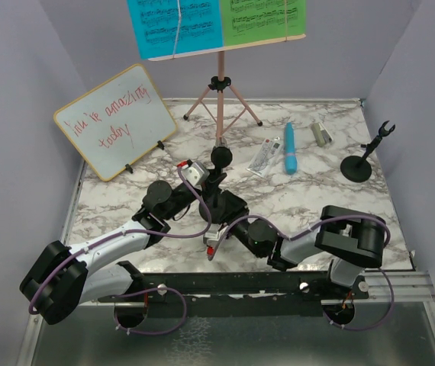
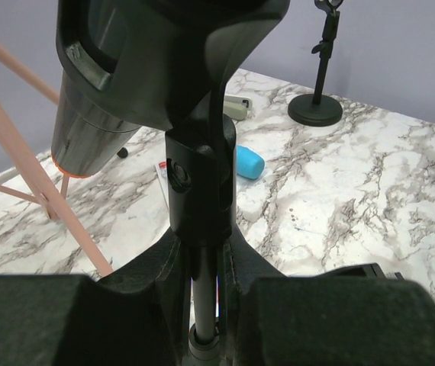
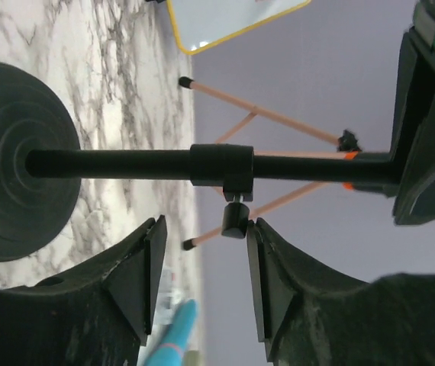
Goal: Pack up the instrument practice props
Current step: Unscrew the knob on the microphone stand, then adjust the microphone stand with the microphone at the center of the board.
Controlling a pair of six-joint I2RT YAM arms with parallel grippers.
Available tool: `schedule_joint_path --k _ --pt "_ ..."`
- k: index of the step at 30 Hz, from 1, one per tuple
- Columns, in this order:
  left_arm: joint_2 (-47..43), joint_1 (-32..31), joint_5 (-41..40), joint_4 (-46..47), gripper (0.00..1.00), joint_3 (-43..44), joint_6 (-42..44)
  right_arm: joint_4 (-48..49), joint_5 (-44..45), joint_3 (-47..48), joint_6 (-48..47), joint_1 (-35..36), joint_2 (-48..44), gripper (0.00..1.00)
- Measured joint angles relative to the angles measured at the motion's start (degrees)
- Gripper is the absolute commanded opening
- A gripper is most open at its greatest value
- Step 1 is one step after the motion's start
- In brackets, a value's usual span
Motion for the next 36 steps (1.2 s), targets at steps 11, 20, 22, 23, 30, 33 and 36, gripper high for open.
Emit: schedule_joint_path --k 11,20,22,23,30,33,36 --pt "0.00 0.00 0.00 -0.02 0.00 0.00 0.02 -16.35 -2.91 0.20 38.97 -0.81 -16.48 0.71" --pt "0.70 0.00 -0.04 1.07 0.00 -0.11 -0.04 -17.27 -9.99 -5.53 67.58 -6.08 -25.09 0.73" --pt "1.40 0.00 -0.07 2.01 0.00 -0.15 -0.22 -16.63 -10.82 -6.16 72.04 -7.17 -26.21 0.73" --pt "1.64 0.00 -0.07 2.38 0.00 -0.24 -0.22 -16.35 -10.91 -6.19 73.88 -7.50 -26.58 0.73" --pt "1.66 0.00 -1.36 6.29 0.00 -3.67 -0.37 -13.40 -9.84 -6.12 82.14 -7.56 -27.45 0.72" --pt "0.68 0.00 -2.23 6.75 0.00 -5.49 -0.20 -11.74 -9.29 -5.99 84.56 -7.56 -27.47 0.72" --pt "0.04 0.00 -2.45 7.02 0.00 -6.67 -0.17 -10.12 -9.27 -5.42 85.94 -7.56 -27.47 0.71"
